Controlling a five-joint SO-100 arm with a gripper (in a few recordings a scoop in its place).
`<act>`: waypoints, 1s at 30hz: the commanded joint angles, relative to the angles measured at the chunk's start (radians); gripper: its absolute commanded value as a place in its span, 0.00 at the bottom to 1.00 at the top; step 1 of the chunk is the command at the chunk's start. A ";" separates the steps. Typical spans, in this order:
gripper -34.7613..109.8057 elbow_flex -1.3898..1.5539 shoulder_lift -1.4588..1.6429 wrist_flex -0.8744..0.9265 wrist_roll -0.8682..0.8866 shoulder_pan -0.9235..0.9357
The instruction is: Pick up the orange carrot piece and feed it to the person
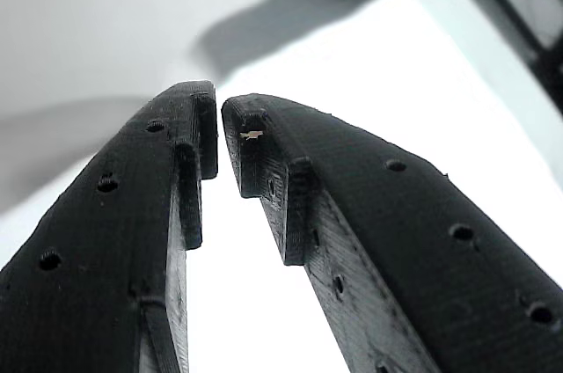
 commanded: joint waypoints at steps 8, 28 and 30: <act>0.22 0.364 0.376 0.020 0.147 -0.080; 0.23 0.454 0.776 0.888 0.342 -0.202; 0.23 0.457 0.834 0.902 0.342 -0.202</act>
